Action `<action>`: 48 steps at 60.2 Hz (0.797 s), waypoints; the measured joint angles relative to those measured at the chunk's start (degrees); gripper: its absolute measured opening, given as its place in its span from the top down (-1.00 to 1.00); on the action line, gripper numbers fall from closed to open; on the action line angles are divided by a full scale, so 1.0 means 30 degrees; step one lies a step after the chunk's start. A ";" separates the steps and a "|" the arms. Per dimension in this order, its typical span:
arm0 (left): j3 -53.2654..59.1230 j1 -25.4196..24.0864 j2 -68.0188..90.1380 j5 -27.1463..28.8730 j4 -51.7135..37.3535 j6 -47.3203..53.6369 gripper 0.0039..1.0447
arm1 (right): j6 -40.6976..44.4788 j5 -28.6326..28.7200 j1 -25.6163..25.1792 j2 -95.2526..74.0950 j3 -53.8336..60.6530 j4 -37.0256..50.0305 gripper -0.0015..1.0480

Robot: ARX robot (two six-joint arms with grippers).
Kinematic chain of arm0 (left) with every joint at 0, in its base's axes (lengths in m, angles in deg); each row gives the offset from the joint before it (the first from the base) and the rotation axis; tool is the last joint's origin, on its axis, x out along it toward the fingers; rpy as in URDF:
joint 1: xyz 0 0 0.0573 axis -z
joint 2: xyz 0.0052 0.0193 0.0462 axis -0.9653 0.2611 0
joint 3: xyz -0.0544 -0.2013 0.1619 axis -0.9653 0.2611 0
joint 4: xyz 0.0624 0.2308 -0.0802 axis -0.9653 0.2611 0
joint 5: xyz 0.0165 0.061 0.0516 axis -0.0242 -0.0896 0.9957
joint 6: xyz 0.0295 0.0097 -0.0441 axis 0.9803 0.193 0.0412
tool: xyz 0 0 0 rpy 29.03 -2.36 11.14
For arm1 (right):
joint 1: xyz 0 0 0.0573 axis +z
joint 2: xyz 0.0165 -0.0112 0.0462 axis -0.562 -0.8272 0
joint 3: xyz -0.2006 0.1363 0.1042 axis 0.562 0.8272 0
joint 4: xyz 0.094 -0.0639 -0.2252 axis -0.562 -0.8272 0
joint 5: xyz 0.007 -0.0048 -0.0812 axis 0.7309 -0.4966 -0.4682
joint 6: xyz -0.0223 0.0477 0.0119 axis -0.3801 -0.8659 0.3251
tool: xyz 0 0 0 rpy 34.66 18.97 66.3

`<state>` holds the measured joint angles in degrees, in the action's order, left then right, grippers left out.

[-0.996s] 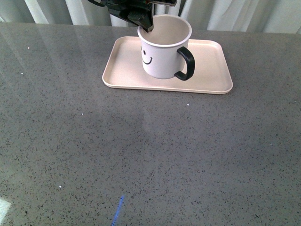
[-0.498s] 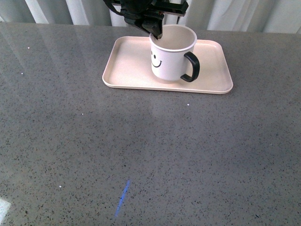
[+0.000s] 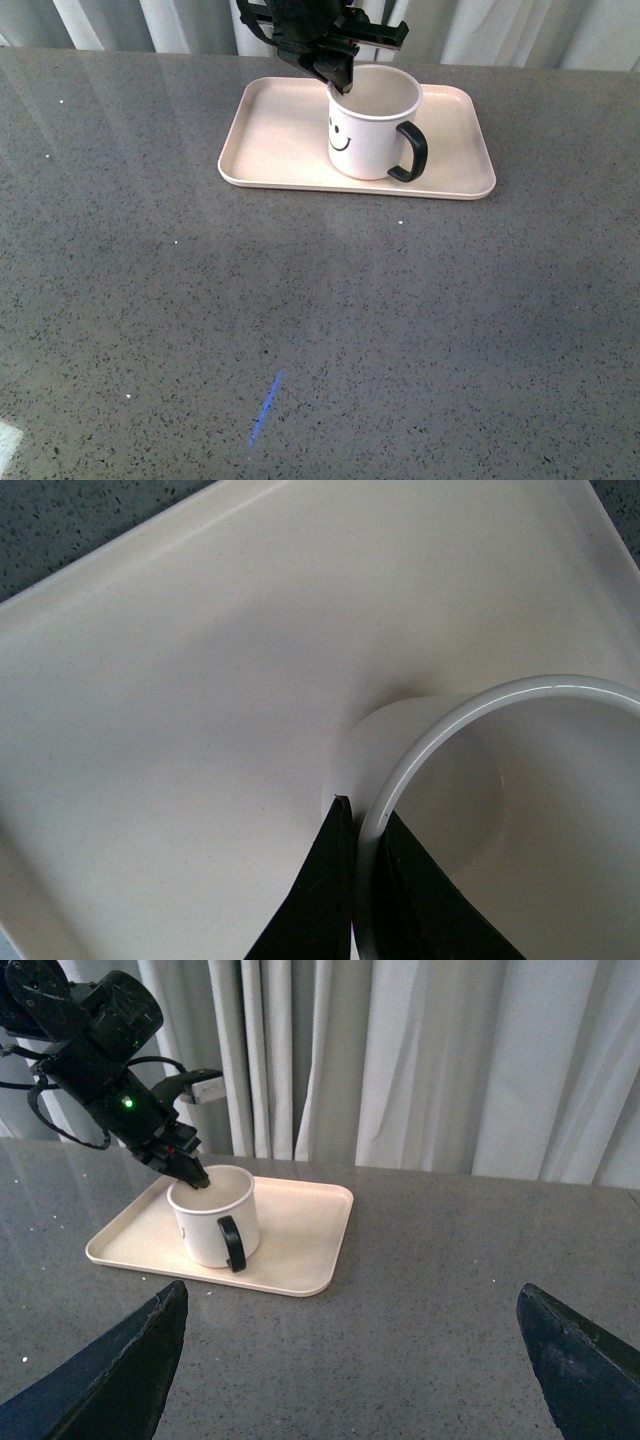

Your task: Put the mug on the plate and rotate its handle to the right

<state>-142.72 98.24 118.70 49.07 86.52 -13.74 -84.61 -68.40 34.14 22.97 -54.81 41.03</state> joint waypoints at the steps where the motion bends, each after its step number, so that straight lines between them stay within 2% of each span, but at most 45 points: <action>1: 0.0000 0.0007 0.0007 0.0000 0.0000 0.0000 0.96 | 0.0000 -0.0007 0.0000 0.0000 0.0000 0.0000 -0.82; 19: 0.0226 0.0080 0.0022 0.0233 -0.0342 0.0044 0.96 | 0.0000 0.0000 0.0000 0.0000 0.0000 0.0000 -0.82; 23: 0.0335 0.0080 0.0022 0.0255 -0.0430 0.0044 0.71 | 0.0000 -0.0007 0.0000 0.0000 0.0000 0.0000 -0.82; 28: 0.0423 0.0087 0.0022 0.0270 -0.0444 0.0044 0.51 | 0.0000 -0.0007 0.0000 0.0000 0.0000 0.0000 -0.82; 33: 0.0911 0.0080 -0.0197 0.0291 -0.0845 0.0051 0.17 | 0.0000 -0.0007 0.0000 0.0000 0.0000 0.0000 -0.82; 44: 0.5202 -0.0029 -0.3388 0.0131 -0.3504 0.0138 -0.58 | 0.0000 0.0000 0.0000 0.0000 0.0000 0.0000 -0.82; 48: 0.6666 -0.0146 -0.4816 0.0000 -0.4386 0.0131 -0.78 | 0.0000 0.0000 0.0000 0.0000 0.0000 0.0000 -0.82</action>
<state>-122.72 97.81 104.25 49.07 73.36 -13.34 -84.61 -68.40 34.14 22.97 -54.81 41.03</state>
